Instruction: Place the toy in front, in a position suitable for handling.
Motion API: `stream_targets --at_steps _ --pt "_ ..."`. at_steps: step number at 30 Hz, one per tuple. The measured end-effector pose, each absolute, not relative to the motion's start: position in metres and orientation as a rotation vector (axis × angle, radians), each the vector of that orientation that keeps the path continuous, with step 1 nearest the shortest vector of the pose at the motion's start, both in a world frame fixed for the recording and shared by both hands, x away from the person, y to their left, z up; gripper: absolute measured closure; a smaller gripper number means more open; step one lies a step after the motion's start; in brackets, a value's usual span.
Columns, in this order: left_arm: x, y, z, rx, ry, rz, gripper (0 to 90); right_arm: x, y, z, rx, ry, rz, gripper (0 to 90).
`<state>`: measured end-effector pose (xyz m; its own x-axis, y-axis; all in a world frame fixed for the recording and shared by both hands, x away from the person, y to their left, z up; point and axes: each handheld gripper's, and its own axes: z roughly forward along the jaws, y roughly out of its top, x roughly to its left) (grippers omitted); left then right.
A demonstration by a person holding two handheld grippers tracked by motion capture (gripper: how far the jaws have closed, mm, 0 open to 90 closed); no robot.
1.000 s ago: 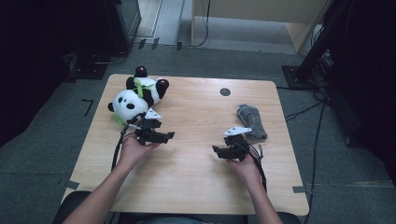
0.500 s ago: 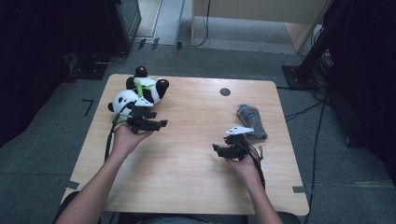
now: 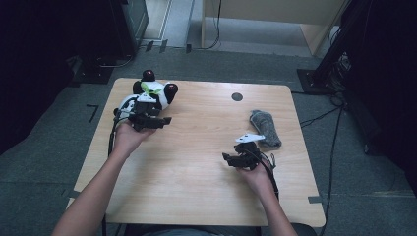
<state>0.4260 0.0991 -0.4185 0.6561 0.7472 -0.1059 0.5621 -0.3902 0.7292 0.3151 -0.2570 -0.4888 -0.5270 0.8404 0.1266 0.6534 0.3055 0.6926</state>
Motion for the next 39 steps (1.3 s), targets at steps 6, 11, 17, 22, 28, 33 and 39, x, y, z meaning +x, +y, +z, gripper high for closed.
stream_targets --at_steps 6,11,17,22,28,33,39 --pt "0.438 0.105 -0.416 2.102 1.049 0.290 38.4 0.315 -0.257 -0.489 1.361 2.315 1.040 40.1" --pt "0.449 0.112 -0.413 2.090 1.066 0.289 36.4 0.315 -0.256 -0.488 1.363 2.314 1.047 40.6" --pt "0.458 0.115 -0.408 2.098 1.075 0.312 37.3 0.315 -0.255 -0.489 1.358 2.325 1.046 41.0" --pt "0.470 0.117 -0.403 2.102 1.084 0.341 37.5 0.316 -0.255 -0.490 1.358 2.333 1.033 40.9" --pt "0.485 0.121 -0.397 2.108 1.091 0.367 35.8 0.316 -0.254 -0.491 1.355 2.335 1.030 40.9" --pt "0.497 0.127 -0.397 2.090 1.119 0.384 35.3 0.315 -0.254 -0.491 1.353 2.337 1.028 41.0" --pt "0.508 0.132 -0.396 2.073 1.158 0.397 34.5 0.316 -0.254 -0.491 1.353 2.343 1.022 41.1"
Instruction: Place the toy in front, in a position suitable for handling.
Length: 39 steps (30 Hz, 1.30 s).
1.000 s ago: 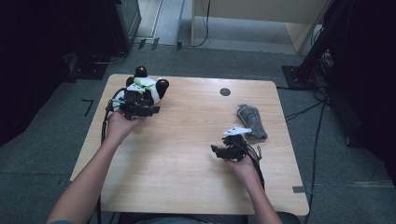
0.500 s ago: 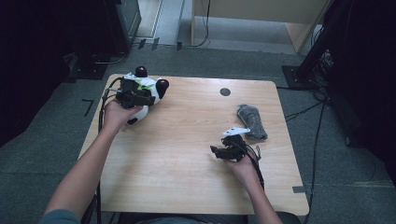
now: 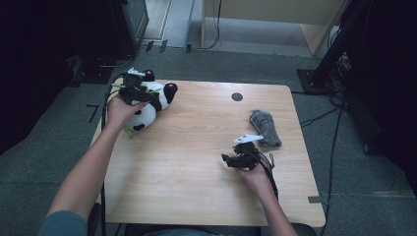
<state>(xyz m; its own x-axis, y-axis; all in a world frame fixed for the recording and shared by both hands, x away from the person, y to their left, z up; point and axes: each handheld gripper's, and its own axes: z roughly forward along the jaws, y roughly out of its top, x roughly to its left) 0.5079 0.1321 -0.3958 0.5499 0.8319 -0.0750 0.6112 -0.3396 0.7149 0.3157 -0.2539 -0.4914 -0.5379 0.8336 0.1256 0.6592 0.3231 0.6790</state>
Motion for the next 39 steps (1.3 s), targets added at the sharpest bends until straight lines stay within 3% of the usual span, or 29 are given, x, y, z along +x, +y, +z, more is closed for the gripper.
stream_targets --at_steps 9,13,20,30,31,39 --pt "0.526 0.143 -0.403 2.106 1.228 0.433 32.4 0.315 -0.252 -0.492 1.346 2.355 1.012 41.1" --pt "0.530 0.144 -0.411 2.092 1.241 0.383 30.4 0.316 -0.253 -0.493 1.356 2.360 1.004 41.7" --pt "0.530 0.141 -0.415 2.120 1.227 0.399 33.6 0.316 -0.252 -0.494 1.350 2.368 0.994 41.7" --pt "0.523 0.143 -0.424 2.078 1.208 0.411 51.8 0.316 -0.252 -0.494 1.347 2.372 0.990 41.7" --pt "0.522 0.142 -0.422 2.074 1.226 0.393 57.3 0.316 -0.252 -0.494 1.348 2.375 0.989 41.7" --pt "0.519 0.138 -0.417 2.074 1.231 0.384 68.8 0.316 -0.253 -0.494 1.342 2.373 0.988 41.9"
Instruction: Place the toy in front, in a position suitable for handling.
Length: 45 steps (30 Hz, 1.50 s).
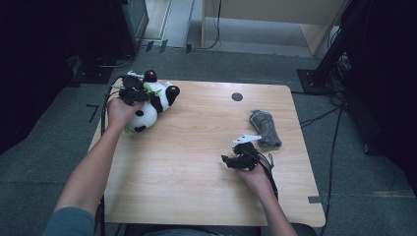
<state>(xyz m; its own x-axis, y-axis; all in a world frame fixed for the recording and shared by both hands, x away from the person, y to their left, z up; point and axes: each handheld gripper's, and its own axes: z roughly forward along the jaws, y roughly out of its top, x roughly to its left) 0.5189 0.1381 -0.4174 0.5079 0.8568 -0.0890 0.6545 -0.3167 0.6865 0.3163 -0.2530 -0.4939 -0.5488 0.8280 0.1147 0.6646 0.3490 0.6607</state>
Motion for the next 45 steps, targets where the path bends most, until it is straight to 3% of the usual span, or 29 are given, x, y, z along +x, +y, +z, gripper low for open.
stream_targets --at_steps 22,45 --pt "0.501 0.139 -0.391 2.045 1.161 0.332 74.3 0.318 -0.259 -0.493 1.345 2.361 0.997 43.0" --pt "0.442 0.078 -0.370 2.030 0.975 0.212 74.2 0.321 -0.277 -0.484 1.360 2.309 1.043 42.5"
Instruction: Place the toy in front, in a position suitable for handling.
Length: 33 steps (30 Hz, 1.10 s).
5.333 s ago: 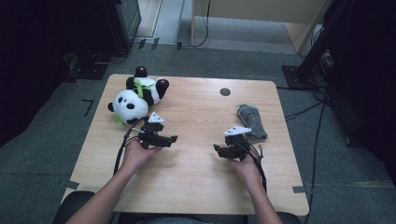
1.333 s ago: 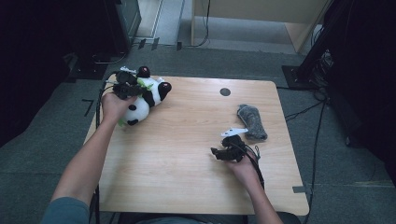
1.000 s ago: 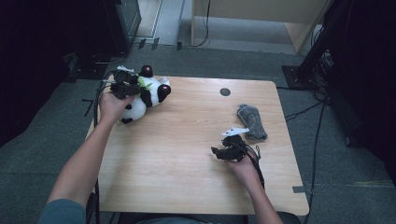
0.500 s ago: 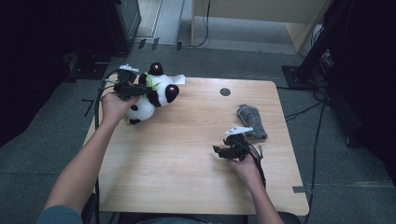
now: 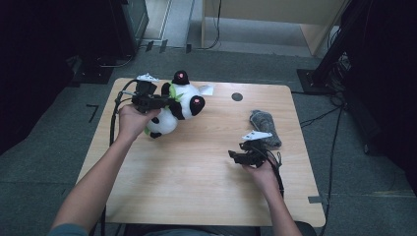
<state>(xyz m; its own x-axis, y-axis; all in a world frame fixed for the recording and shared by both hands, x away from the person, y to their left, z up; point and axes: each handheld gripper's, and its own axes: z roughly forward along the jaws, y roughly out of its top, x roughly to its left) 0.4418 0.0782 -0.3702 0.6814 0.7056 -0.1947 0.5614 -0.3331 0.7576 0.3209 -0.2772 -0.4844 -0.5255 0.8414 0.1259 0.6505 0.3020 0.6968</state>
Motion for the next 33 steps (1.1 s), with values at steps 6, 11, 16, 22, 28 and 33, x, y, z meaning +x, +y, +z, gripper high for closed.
stream_targets --at_steps 6,11,16,22,28,33 --pt "0.421 0.076 -0.376 2.045 0.960 0.193 74.2 0.326 -0.279 -0.479 1.358 2.290 1.070 42.7" --pt "0.402 0.073 -0.380 2.052 0.927 0.180 74.2 0.326 -0.284 -0.476 1.356 2.257 1.094 43.2" --pt "0.389 0.064 -0.386 2.067 0.891 0.159 74.2 0.329 -0.285 -0.474 1.374 2.253 1.094 43.4" --pt "0.376 0.047 -0.393 2.101 0.821 0.110 74.2 0.330 -0.290 -0.472 1.383 2.230 1.094 43.4" --pt "0.365 0.036 -0.400 2.109 0.773 0.064 74.2 0.328 -0.298 -0.472 1.409 2.197 1.095 43.4" --pt "0.359 0.028 -0.408 2.129 0.733 0.025 74.2 0.327 -0.302 -0.470 1.420 2.168 1.091 43.4"
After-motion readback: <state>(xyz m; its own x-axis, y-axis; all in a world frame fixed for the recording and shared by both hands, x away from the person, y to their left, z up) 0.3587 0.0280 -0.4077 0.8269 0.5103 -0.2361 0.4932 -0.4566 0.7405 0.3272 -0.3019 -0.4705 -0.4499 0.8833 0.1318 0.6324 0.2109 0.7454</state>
